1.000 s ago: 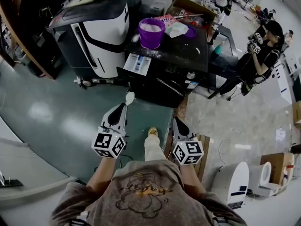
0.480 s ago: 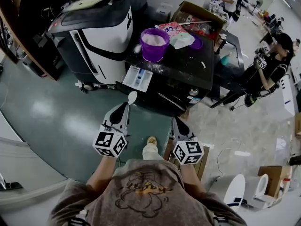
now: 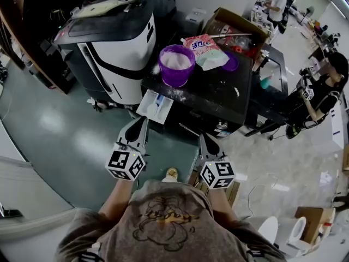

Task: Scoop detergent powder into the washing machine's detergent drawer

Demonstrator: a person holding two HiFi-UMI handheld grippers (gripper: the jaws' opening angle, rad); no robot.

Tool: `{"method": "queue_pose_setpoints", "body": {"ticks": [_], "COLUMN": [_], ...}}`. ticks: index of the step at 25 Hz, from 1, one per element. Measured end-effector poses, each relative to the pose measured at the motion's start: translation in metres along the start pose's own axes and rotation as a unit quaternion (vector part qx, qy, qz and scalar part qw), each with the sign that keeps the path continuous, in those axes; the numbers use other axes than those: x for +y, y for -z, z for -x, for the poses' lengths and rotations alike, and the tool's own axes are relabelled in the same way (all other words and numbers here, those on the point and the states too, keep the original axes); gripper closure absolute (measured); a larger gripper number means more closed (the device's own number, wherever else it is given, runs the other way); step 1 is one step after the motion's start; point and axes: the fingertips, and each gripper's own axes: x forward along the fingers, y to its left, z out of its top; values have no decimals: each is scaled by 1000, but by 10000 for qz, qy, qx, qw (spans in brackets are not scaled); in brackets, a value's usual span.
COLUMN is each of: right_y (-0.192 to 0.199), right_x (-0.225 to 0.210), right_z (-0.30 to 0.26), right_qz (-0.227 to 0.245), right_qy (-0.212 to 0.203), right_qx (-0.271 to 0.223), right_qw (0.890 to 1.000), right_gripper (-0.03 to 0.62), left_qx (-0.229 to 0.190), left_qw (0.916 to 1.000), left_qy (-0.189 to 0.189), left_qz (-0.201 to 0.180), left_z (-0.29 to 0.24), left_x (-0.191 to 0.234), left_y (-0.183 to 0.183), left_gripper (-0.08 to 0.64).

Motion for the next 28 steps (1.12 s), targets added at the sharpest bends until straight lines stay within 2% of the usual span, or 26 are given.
{"method": "queue_pose_setpoints", "body": {"ticks": [6, 13, 28], "right_y": [-12, -19, -39], "right_x": [-31, -45, -78], "right_z": [-25, -46, -96], "right_qz": [-11, -47, -108], "right_qy": [-97, -188, 59], "right_qx": [-37, -26, -155], "right_qw": [9999, 9998, 9998], "right_gripper": [592, 592, 592], "left_qx": [-70, -115, -149], "left_qw": [9998, 9995, 9997], "left_qy": [-162, -275, -66], "left_qz": [-25, -60, -156], "left_z": [-33, -52, -120], "left_x": [1, 8, 34], "left_y": [-2, -10, -24], "left_gripper": [537, 537, 537]}}
